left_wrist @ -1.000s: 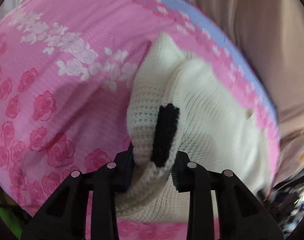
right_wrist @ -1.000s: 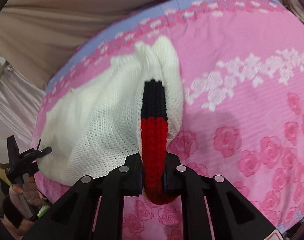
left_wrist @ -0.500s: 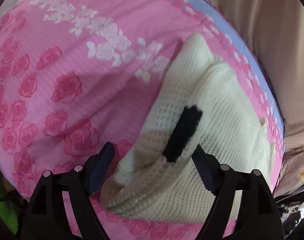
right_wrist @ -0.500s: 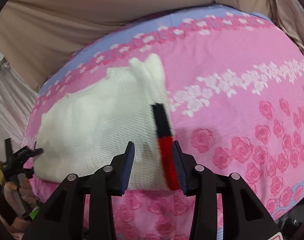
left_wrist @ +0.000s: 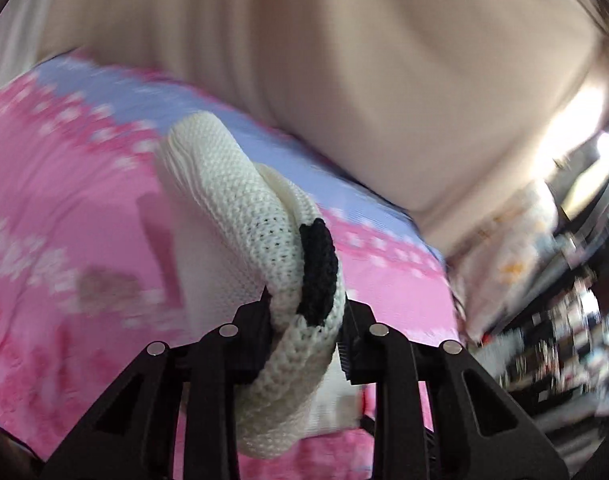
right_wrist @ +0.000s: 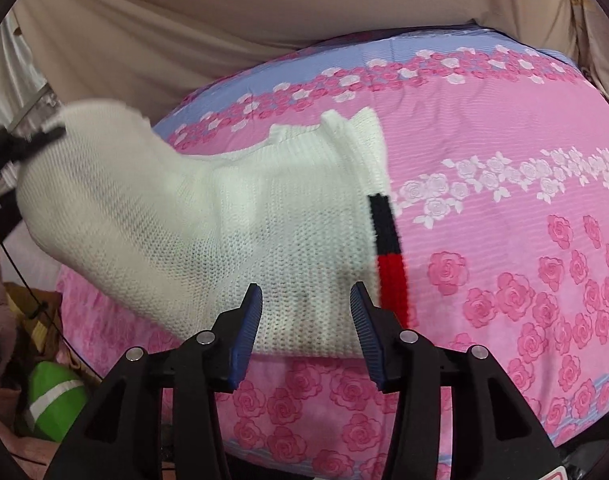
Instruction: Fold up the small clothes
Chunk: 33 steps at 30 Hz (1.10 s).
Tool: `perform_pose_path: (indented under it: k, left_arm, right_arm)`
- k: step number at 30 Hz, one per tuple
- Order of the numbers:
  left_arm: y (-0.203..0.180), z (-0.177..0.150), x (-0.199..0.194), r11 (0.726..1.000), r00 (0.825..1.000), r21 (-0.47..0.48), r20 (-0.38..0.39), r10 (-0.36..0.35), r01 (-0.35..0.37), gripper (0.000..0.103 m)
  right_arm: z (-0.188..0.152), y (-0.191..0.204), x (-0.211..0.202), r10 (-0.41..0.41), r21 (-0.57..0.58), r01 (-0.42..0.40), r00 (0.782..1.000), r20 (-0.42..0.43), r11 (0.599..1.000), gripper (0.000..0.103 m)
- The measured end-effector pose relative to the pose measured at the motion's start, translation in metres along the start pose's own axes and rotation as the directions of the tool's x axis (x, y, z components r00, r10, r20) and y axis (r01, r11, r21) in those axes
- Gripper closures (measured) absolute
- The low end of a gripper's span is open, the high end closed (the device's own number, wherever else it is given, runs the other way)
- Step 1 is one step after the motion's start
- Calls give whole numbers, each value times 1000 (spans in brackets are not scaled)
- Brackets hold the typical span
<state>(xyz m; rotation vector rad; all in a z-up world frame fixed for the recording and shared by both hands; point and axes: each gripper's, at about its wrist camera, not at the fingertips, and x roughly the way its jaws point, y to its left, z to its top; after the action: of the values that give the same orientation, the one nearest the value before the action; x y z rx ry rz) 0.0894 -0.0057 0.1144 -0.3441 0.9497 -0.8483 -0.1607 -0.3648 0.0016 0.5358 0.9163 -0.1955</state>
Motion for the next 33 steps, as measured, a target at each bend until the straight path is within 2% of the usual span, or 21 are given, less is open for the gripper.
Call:
perform_pose_path:
  k: [1,2,3,4,6,7,8,10,13,14,17,19,21,23,24,25,26,27,29,31,33]
  left_arm:
    - [-24,-6,9,997,999,68,-35,-28,30,76]
    - [-43,-17,23,991,996,132,-85,-17,28,74]
    - [-50,-25,34,986,992,165,-122,-2,23,67]
    - [-59,-44,57,977,980,210,-199,21,22,63]
    - [-58,-73,84,973,944,232,-318,92,-16,65]
    - [-49,-83,90,980,922,196,-373,104,-31,65]
    - [-37,-87,85,987,913,160,-401,71,-7,65]
    - [-18,-83,64,990,928,142,-368,61,-9,64]
    - [10,-69,30,981,948,175,-290,134,-85,51]
    - [21,-63,20,979,949,167,-272,158,-115,49]
    - [56,-52,1,971,943,132,-245,225,-198,48]
    - [73,-49,-4,955,930,124,-224,292,-270,48]
    - [85,-50,-10,949,922,111,-229,312,-294,48]
    - [94,-54,-13,947,915,102,-246,321,-305,47]
    - [96,-58,-12,949,914,104,-258,315,-297,46]
    - [97,-62,-11,951,910,114,-278,307,-286,46]
    - [94,-68,-8,954,908,128,-295,298,-272,46]
    - [91,-73,-4,957,904,143,-316,287,-254,46]
    - [82,-85,2,966,891,189,-386,237,-175,45]
    - [67,-96,8,965,883,241,-425,200,-102,39]
    - [53,-105,16,956,882,287,-434,185,-60,32]
  right_arm:
    - [1,-7,-2,0,15,0,1000,3,1000,53]
    - [1,-16,-3,-1,35,1,1000,1,999,50]
    - [0,-22,-4,-4,49,4,1000,-4,999,50]
    - [-1,-31,-5,-14,68,15,1000,-11,998,50]
    - [-3,-45,-11,-26,101,28,999,-19,994,50]
    - [-2,-51,-16,-28,116,30,1000,-13,993,50]
    - [-1,-55,-22,-25,129,25,1000,1,991,48]
    - [2,-58,-29,-6,149,3,1000,19,989,45]
    - [12,-54,-28,53,175,-57,998,30,983,42]
    - [17,-48,-24,72,174,-76,997,32,982,41]
    - [30,-29,-7,110,164,-110,994,4,980,34]
    - [36,-17,5,139,177,-132,990,-28,975,33]
    - [39,-8,15,167,183,-155,984,-56,971,30]
    - [39,4,31,129,138,-112,984,-124,984,28]
    - [38,7,38,102,110,-86,984,-146,990,34]
    - [36,11,47,91,64,-81,982,-168,995,46]
    - [36,13,53,100,52,-91,975,-198,994,96]
    - [40,11,56,136,84,-119,965,-226,989,93]
    - [58,9,32,294,191,-264,944,-151,945,93]
    - [76,10,-1,370,211,-350,926,-67,913,93]
    - [84,6,-14,384,211,-368,922,-42,906,93]
